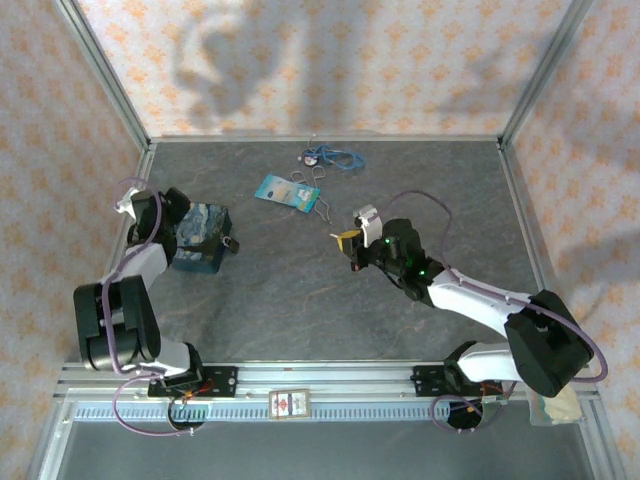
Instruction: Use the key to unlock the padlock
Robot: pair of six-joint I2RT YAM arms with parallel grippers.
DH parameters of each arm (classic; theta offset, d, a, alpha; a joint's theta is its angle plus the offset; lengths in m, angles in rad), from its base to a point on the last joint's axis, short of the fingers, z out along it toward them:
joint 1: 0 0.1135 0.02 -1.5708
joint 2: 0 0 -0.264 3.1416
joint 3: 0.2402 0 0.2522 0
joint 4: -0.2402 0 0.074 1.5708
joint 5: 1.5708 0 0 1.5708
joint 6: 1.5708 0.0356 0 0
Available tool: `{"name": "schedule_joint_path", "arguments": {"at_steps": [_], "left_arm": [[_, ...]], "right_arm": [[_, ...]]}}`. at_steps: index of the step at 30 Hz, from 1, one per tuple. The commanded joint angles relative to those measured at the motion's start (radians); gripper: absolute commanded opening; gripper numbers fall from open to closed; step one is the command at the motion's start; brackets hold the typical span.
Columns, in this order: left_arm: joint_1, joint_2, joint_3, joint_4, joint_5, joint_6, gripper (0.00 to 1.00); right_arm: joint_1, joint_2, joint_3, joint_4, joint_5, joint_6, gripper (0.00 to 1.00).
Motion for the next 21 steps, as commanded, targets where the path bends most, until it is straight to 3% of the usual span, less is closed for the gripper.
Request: {"name": "schedule_joint_path", "arguments": {"at_steps": [1, 8, 15, 21], "left_arm": [[-0.002, 0.053, 0.040, -0.005, 0.140, 0.024, 0.99], [-0.068, 0.121, 0.021, 0.055, 0.253, 0.056, 0.95], [-0.174, 0.209, 0.078, 0.051, 0.394, 0.138, 0.82], [-0.231, 0.284, 0.154, -0.107, 0.335, 0.230, 0.70]], "right_arm": [[0.004, 0.001, -0.010, 0.042, 0.028, -0.019, 0.00], [0.003, -0.003, -0.029, 0.045, 0.034, -0.004, 0.00], [0.003, -0.024, -0.069, 0.056, 0.041, 0.029, 0.00], [0.004, -0.023, -0.084, 0.041, 0.026, 0.067, 0.00]]}}
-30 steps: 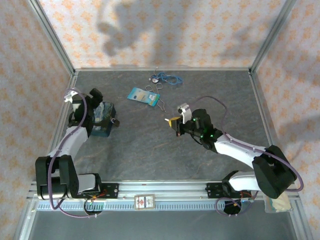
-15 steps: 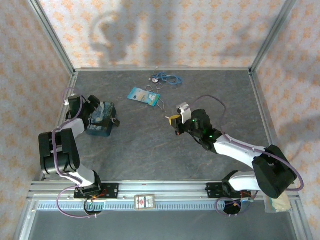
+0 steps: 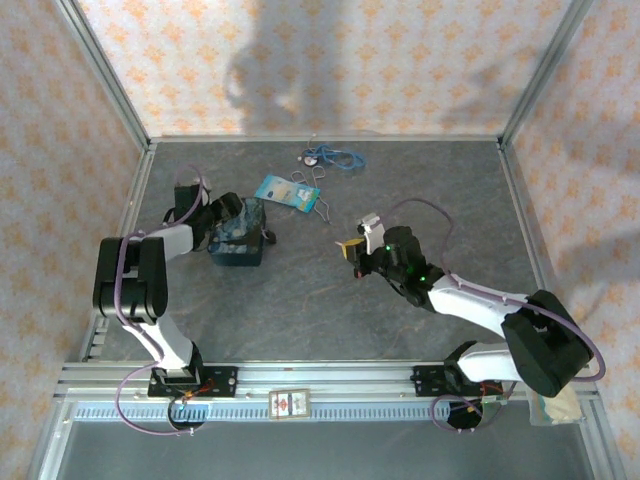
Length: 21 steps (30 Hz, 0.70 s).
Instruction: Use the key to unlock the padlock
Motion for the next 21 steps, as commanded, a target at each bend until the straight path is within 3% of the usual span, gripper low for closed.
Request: {"name": "schedule_joint_path", "arguments": {"at_steps": [1, 8, 12, 15, 21], "left_arm": [[-0.019, 0.028, 0.015, -0.128, -0.028, 0.079, 0.68], [-0.053, 0.001, 0.010, -0.173, -0.059, 0.130, 0.65], [-0.058, -0.089, 0.012, -0.180, -0.138, 0.103, 0.78], [-0.058, -0.152, 0.059, -0.204, -0.187, 0.091, 0.81], [-0.067, -0.076, 0.250, -0.256, -0.135, 0.087, 0.85]], "right_arm": [[0.004, -0.025, -0.018, 0.024, 0.000, 0.029, 0.00], [0.003, -0.036, -0.016, 0.019, 0.013, 0.022, 0.00], [-0.002, -0.032, 0.004, -0.009, 0.021, 0.020, 0.00], [-0.012, -0.032, 0.015, -0.024, 0.015, 0.034, 0.00], [-0.026, -0.021, 0.021, 0.008, 0.013, 0.066, 0.00]]}}
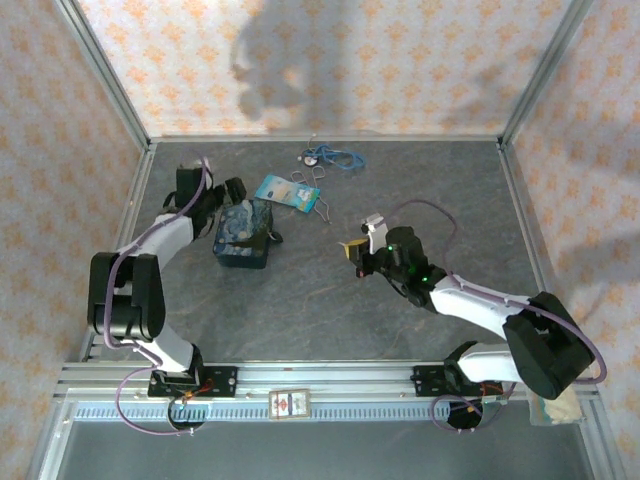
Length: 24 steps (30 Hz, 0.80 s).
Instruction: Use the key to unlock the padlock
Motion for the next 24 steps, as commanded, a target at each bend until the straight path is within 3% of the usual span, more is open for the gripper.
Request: {"name": "schedule_joint_path", "arguments": {"at_steps": [1, 8, 12, 18, 24], "left_arm": [[-0.014, 0.072, 0.130, -0.073, 0.003, 0.006, 0.85], [-0.091, 0.349, 0.391, -0.231, -0.031, 0.058, 0.84], [-0.148, 0.424, 0.463, -0.294, -0.042, 0.081, 0.82], [-0.219, 0.416, 0.417, -0.302, -0.008, 0.061, 0.80], [-0.309, 0.326, 0.260, -0.225, 0.073, -0.014, 0.79]], "right_arm": [[-0.007, -0.007, 0.035, 0.022, 0.011, 0.025, 0.00], [-0.010, -0.018, 0.053, -0.006, 0.020, 0.029, 0.00], [-0.009, -0.045, 0.031, -0.003, 0.037, 0.036, 0.00], [-0.011, -0.070, 0.006, 0.000, 0.042, 0.042, 0.00], [-0.013, -0.080, -0.004, 0.011, 0.048, 0.035, 0.00]]}}
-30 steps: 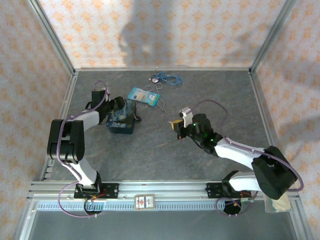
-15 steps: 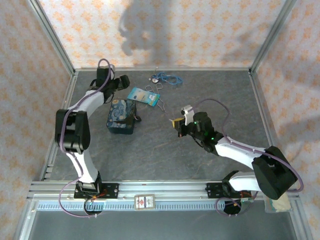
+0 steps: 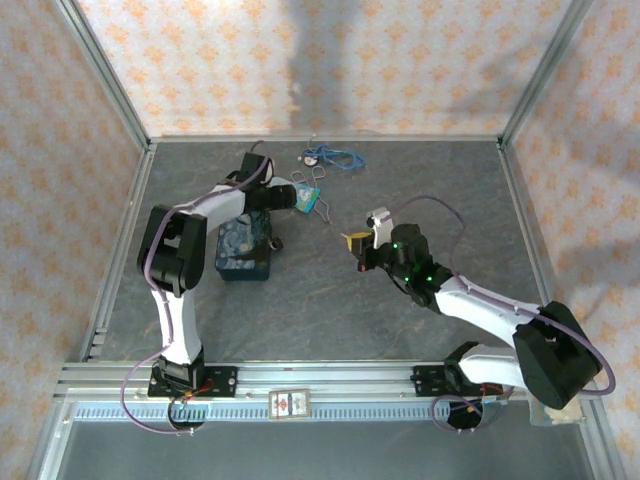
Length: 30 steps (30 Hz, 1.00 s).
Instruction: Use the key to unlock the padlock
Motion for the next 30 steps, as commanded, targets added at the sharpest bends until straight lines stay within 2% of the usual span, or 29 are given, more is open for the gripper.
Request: {"name": "schedule_joint_path", "arguments": {"at_steps": [1, 6, 10, 15, 19, 22, 26, 30], "left_arm": [[-0.053, -0.066, -0.079, 0.023, 0.065, -0.057, 0.79], [-0.093, -0.172, -0.166, 0.076, 0.111, -0.130, 0.80], [-0.070, -0.303, -0.191, 0.072, 0.005, -0.140, 0.86], [0.056, -0.474, -0.299, 0.130, -0.064, -0.193, 0.95], [0.172, -0.565, -0.441, 0.180, -0.055, -0.234, 0.97], [0.199, -0.592, -0.518, 0.197, -0.036, -0.245, 0.97], [0.196, -0.566, -0.574, 0.236, 0.050, -0.271, 0.96], [0.152, -0.520, -0.572, 0.275, 0.077, -0.274, 0.94]], "right_arm": [[-0.006, -0.020, -0.017, 0.018, 0.021, 0.007, 0.00], [-0.007, -0.017, -0.020, 0.020, 0.014, 0.006, 0.00], [-0.009, -0.022, -0.027, 0.022, 0.016, 0.007, 0.00], [-0.017, -0.005, -0.012, -0.001, 0.007, 0.024, 0.00], [-0.020, 0.016, -0.015, 0.006, 0.006, 0.040, 0.00], [-0.020, 0.017, -0.031, 0.026, 0.027, 0.055, 0.00], [-0.026, 0.010, -0.042, 0.029, 0.050, 0.069, 0.00], [-0.030, -0.015, -0.058, 0.026, 0.069, 0.077, 0.00]]}}
